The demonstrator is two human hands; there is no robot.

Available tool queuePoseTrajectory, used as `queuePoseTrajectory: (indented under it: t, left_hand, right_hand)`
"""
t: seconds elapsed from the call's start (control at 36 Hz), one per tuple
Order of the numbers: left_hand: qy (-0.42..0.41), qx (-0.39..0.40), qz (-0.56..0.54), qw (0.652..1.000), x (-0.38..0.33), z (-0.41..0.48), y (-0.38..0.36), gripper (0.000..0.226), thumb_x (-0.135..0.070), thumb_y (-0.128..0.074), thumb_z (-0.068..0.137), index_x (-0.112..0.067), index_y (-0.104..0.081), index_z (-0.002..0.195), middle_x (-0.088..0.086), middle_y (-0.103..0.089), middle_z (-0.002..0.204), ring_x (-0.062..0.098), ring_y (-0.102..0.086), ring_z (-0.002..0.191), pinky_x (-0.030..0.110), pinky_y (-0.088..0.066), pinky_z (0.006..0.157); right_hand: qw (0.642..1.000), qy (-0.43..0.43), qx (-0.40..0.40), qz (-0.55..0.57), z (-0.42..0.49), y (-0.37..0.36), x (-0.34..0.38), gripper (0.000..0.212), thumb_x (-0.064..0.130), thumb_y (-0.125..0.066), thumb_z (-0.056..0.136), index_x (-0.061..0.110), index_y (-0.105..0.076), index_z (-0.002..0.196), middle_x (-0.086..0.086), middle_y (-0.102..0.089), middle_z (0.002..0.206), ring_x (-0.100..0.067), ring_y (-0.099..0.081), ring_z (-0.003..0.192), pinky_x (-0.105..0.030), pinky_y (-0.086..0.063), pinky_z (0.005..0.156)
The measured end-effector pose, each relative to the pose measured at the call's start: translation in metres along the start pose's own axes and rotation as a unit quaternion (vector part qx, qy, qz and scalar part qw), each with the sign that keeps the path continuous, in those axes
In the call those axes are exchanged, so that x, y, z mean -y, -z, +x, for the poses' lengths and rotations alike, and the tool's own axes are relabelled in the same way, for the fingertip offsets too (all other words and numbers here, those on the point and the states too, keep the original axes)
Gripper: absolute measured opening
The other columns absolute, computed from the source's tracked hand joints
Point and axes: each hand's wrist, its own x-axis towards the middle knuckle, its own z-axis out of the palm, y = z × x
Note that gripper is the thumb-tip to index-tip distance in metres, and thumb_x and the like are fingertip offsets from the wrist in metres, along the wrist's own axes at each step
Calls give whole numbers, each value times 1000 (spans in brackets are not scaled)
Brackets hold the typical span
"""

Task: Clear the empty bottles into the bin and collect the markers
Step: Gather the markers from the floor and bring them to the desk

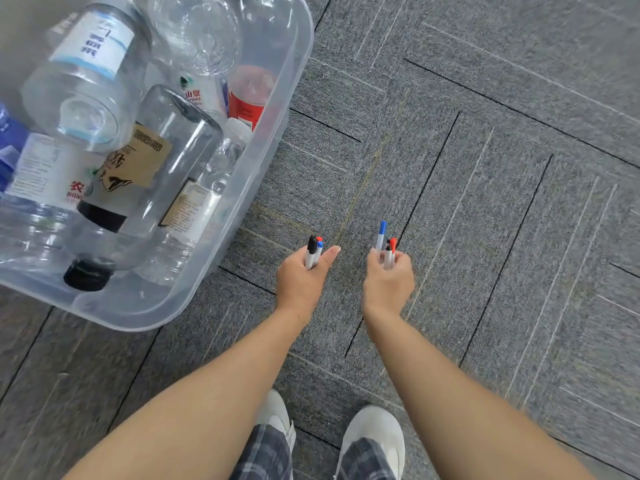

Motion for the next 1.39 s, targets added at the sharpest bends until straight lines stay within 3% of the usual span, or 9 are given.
queuePoseTrajectory:
  t: [0.22,0.33,0.44,0.56,0.75,1.03,1.19,1.31,1.39]
  left_hand:
    - [-14,3,-6,1000,-4,-3,-4,48,-49,-61,89,-6,-52,68,-10,-36,47,12,-29,47,30,-26,50]
    - [-22,6,-41,999,-18,-9,-1,43,-46,-60,90,-24,-45,57,-12,-37,44,9,-30,45,29,-27,50]
    - [-63,-26,-67,995,-47,-21,7,45,-48,-59,91,-20,-42,59,-8,-40,48,12,-34,47,28,-29,49]
    - [-111,-17,-140,984,-90,-44,25,47,-46,-64,87,-21,-40,57,-4,-35,49,14,-30,49,31,-26,48]
    - [-214,-40,-185,958,-197,-99,82,56,-11,-67,88,-24,-29,49,-13,-26,45,9,-21,46,26,-21,45]
    - [-340,-120,-189,914,-328,-212,211,44,-22,-64,86,-18,-39,50,-4,-35,46,9,-32,47,28,-31,48]
    - [-393,-184,-176,883,-370,-313,292,48,-16,-68,89,-23,-35,53,-13,-31,44,3,-29,46,15,-30,48]
    - [-424,-196,-180,866,-374,-364,343,47,-36,-65,86,-15,-35,56,-10,-27,52,5,-26,53,23,-29,52]
    - [-439,-234,-164,852,-378,-399,378,44,-21,-67,90,-13,-38,57,-10,-28,52,5,-26,51,18,-27,50]
  right_hand:
    - [993,98,44,53,-15,0,13,20,19,-61,92,17,-49,76,10,-48,59,0,-40,45,-23,-37,49]
    - [987,144,47,59,-21,4,27,23,23,-54,96,13,-48,76,7,-52,59,-5,-52,47,-24,-44,49]
    - [977,174,71,97,-33,22,55,31,23,-47,101,6,-53,75,6,-56,59,-3,-52,49,-21,-46,53]
    - [956,196,115,185,-57,46,98,20,26,-48,101,27,-55,83,7,-56,62,-15,-53,56,-36,-49,61]
    - [940,230,114,223,-129,95,204,33,36,-61,92,24,-45,66,-6,-39,64,-21,-33,61,-39,-32,56]
    - [877,412,146,201,-269,180,347,43,30,-57,95,21,-33,61,12,-29,53,-6,-23,52,-22,-23,47]
    - [817,521,166,185,-376,228,399,43,27,-55,96,24,-31,60,12,-29,49,-5,-23,49,-24,-22,47]
    - [785,563,184,180,-448,249,413,44,20,-56,97,26,-32,60,12,-34,46,-6,-25,46,-19,-22,45]
    - [763,589,190,185,-497,257,419,45,15,-57,96,28,-33,60,14,-38,46,-4,-27,46,-18,-23,46]
